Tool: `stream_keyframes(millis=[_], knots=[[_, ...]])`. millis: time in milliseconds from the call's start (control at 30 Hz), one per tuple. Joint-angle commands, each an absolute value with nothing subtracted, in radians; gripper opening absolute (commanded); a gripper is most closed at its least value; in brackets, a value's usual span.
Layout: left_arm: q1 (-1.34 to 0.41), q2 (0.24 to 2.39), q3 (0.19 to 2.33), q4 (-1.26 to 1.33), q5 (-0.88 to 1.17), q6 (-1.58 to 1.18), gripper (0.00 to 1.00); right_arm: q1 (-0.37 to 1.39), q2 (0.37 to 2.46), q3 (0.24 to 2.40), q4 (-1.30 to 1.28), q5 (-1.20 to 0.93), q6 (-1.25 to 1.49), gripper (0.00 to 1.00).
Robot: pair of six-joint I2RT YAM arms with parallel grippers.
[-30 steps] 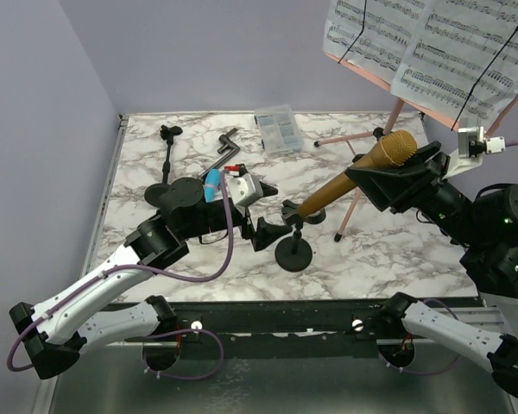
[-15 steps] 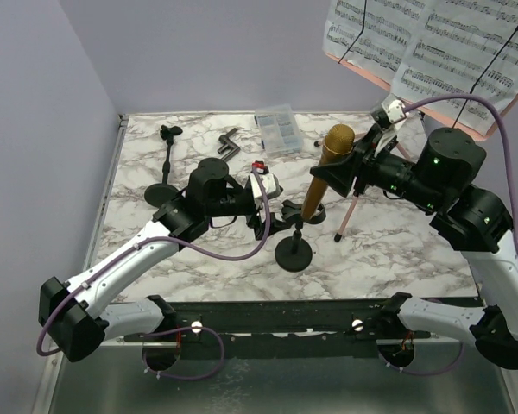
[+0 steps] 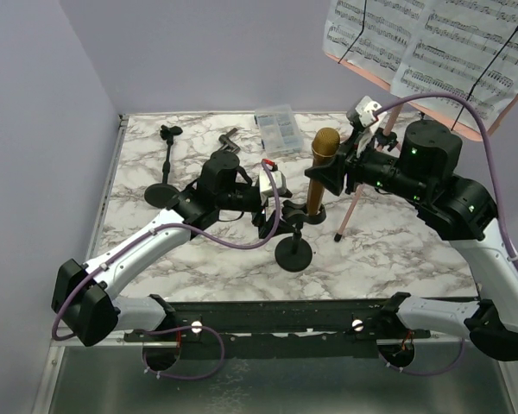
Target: Set up the instrument practice props
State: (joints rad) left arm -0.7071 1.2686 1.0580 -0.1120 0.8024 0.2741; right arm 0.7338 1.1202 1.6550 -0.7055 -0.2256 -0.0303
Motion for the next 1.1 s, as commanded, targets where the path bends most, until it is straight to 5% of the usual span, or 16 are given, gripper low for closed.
stream_keyframes(millis=[0,533,833,1067], knots=[[-0.703,1.276,1.088,-0.088,0.863,0.29,0.99,0.734,1.128,1.627,-0.694,-0.216,-0.087,0.0],[-0.704,1.363,1.083,-0.046,0.934,0.229,0.93,0.733,1.101,1.497,-0.7,-0.321,-0.189,0.0],[-0.703,1.354,1.062,-0.024,0.917,0.22,0.81,0.735,1.074,1.412,-0.667,-0.293,-0.243,0.01],[-0.704,1.374,1.052,-0.005,0.919,0.199,0.84,0.733,1.064,1.424,-0.64,-0.32,-0.235,0.0]])
